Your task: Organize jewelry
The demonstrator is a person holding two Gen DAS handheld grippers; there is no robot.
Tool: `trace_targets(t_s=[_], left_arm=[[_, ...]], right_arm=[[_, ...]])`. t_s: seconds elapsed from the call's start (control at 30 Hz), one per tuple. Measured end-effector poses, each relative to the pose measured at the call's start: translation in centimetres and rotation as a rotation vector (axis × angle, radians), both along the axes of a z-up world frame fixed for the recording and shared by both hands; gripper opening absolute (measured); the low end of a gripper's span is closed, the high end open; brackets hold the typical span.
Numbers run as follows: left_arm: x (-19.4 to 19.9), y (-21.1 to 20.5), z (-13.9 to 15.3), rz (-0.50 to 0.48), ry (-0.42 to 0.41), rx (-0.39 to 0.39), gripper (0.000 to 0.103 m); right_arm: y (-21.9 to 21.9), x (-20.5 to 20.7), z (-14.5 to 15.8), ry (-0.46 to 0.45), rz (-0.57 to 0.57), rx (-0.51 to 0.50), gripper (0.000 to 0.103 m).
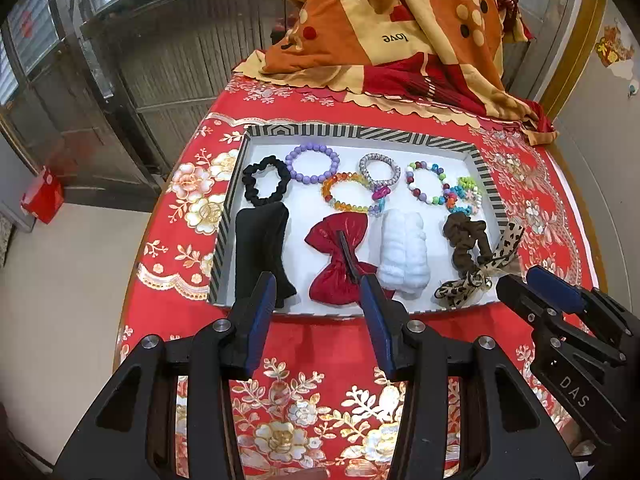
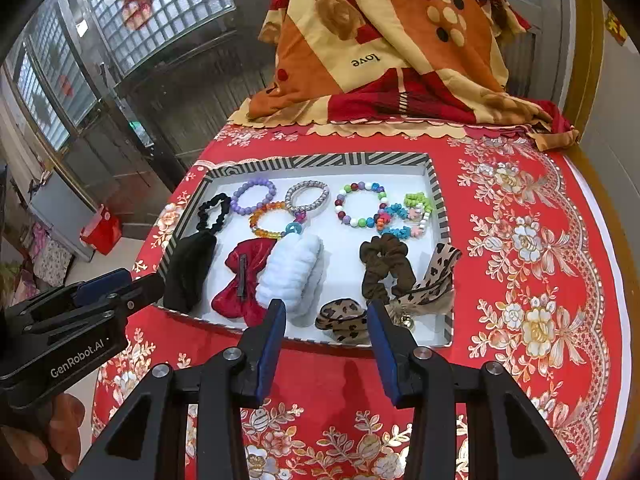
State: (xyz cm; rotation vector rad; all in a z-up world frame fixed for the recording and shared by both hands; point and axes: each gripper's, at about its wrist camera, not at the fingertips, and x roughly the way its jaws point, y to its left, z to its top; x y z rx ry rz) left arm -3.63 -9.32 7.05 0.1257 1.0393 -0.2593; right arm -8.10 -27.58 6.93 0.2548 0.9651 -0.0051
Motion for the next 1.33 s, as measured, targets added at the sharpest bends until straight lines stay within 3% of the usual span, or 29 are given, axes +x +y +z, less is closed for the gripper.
trace_targets(t_s=[1.03, 1.33], left_arm=[[-2.1, 0.3, 0.2, -0.023, 0.001, 0.003, 0.043], [-2.3, 0.2, 0.0, -0.039, -0.01, 0.003, 0.043]], right_arm=[[1.3, -1.5, 0.7, 0.005, 0.012, -0.007, 0.041], [-0.5, -2.4, -0.2, 0.009, -0.013, 0.0, 0.041]])
